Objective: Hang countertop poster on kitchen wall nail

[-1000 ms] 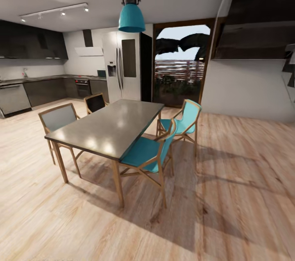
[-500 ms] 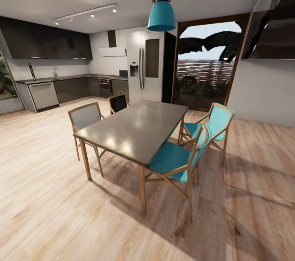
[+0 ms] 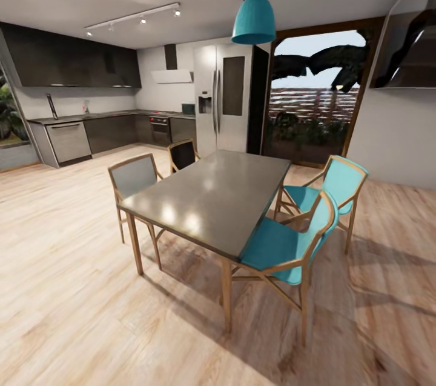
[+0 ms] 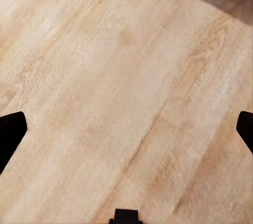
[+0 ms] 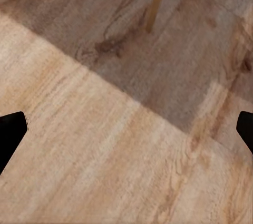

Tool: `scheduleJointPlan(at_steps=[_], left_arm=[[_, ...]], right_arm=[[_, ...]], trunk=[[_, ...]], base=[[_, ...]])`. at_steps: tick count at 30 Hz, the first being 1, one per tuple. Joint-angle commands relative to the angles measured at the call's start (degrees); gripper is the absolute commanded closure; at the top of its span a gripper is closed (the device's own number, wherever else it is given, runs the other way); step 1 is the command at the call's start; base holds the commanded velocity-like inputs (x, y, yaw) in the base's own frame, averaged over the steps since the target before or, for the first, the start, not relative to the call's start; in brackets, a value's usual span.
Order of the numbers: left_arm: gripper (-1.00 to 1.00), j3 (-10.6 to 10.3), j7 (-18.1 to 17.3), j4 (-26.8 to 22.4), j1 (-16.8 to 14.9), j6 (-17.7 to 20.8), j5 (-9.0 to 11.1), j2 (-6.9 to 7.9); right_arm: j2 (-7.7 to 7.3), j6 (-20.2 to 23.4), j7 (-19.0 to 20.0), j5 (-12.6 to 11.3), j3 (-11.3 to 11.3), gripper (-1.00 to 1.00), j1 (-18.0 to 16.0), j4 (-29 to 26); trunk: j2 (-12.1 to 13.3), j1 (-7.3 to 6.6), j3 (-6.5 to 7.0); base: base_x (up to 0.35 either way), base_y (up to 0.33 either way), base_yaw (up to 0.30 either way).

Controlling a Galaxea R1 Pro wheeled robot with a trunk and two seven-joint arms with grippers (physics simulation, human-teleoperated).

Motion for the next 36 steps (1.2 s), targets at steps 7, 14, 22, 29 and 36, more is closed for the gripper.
scheduleJointPlan(at_steps=[7,14,22,29,36], left_arm=[[-1.0,0.0,0.0,-0.1,0.0,0.0,0.0,0.02],[-1.0,0.0,0.0,-0.1,0.0,0.0,0.0,0.03],[-1.0,0.0,0.0,-0.1,0.0,0.0,0.0,0.03],[-1.0,0.0,0.0,-0.1,0.0,0.0,0.0,0.03],[-1.0,0.0,0.0,-0.1,0.0,0.0,0.0,0.03]], right_arm=[[0.09,-0.2,-0.4,2.5,0.0,-1.0,0.0,0.1],[0.12,-0.2,-0.4,2.6,-0.1,-1.0,0.0,0.1],[0.15,-0.2,-0.5,2.7,-0.1,-1.0,0.0,0.1],[0.16,-0.2,-0.5,2.7,-0.1,-1.0,0.0,0.0],[0.14,-0.2,-0.5,2.7,-0.1,-1.0,0.0,0.0]], trunk=[[0.0,0.03,-0.05],[0.0,0.03,-0.05],[0.0,0.03,-0.05],[0.0,0.03,-0.08],[0.0,0.03,-0.2]], base=[[0.238,0.233,0.111],[0.242,0.233,0.267],[0.244,0.237,0.288],[0.246,0.245,0.288],[0.247,0.248,0.24]])
